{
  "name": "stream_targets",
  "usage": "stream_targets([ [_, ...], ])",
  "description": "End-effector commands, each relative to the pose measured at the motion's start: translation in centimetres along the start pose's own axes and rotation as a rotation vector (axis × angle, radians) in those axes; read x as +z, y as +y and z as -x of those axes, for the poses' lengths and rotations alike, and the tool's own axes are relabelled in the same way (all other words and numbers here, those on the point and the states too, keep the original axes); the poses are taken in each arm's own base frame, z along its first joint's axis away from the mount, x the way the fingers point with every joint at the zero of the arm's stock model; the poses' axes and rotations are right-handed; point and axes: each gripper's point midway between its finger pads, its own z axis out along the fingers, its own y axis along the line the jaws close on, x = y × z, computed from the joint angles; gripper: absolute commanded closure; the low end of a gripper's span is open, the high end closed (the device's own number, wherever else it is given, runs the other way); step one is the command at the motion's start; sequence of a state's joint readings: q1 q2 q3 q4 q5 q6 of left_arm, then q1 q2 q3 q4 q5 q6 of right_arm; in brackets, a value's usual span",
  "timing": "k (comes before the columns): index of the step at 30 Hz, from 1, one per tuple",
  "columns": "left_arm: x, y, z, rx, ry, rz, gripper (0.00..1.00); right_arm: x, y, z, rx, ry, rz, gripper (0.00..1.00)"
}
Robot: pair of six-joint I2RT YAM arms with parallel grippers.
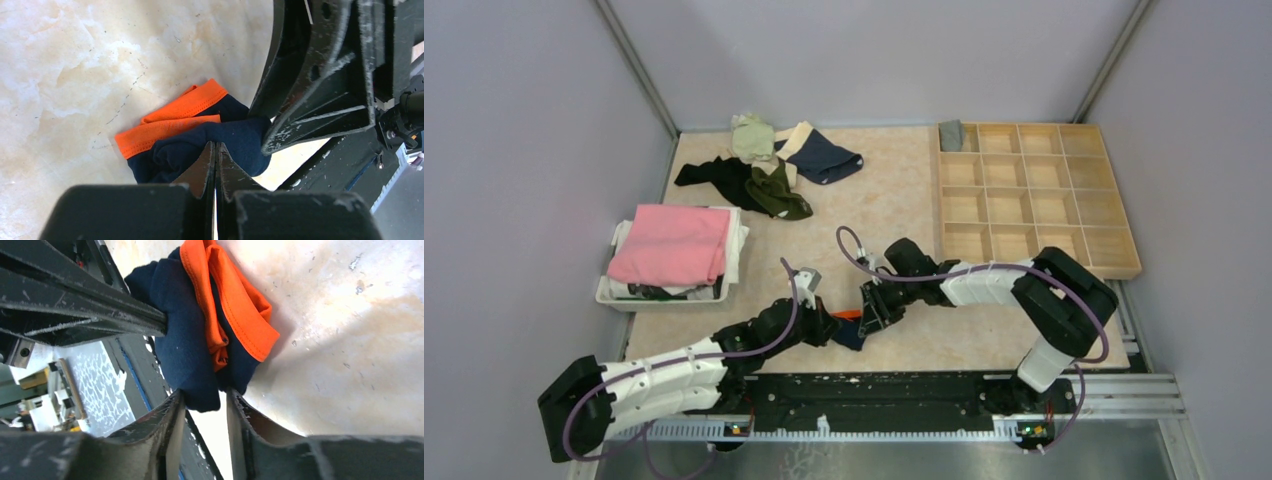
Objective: Roll the underwear
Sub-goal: Roll the underwear to the center of the board, then pick up the underwear from the center of the board.
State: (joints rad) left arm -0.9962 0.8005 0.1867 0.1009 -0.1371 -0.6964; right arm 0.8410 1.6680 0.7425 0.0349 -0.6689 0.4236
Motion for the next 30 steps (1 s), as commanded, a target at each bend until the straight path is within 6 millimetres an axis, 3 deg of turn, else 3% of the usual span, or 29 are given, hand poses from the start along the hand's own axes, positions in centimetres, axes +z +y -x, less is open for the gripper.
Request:
stream_targets([
  [1, -0.1, 2.8, -2.1, 0.008, 0.051, 0.101, 1.00, -2.1, 0.6, 3.2, -0.105, -0.085, -0.066, 0.62],
  [9, -0.2, 3.1, -2.7, -0.011, 0.060, 0.107, 1.00, -4.0, 0.8, 5.6, -0.308, -0.141, -0.141, 0.36],
  [17, -0.3, 3.4, -3.0, -0.027, 0.070, 0.120, 1.00, -2.0, 1.0, 6.3, -0.446, -0.084, -0.042, 0.18],
  [30, -0.3, 3.7, -3.3, -0.041, 0.074, 0.134, 1.00, 1.1, -0.5, 5.6, -0.486, 0.033, 0.045, 0.16],
])
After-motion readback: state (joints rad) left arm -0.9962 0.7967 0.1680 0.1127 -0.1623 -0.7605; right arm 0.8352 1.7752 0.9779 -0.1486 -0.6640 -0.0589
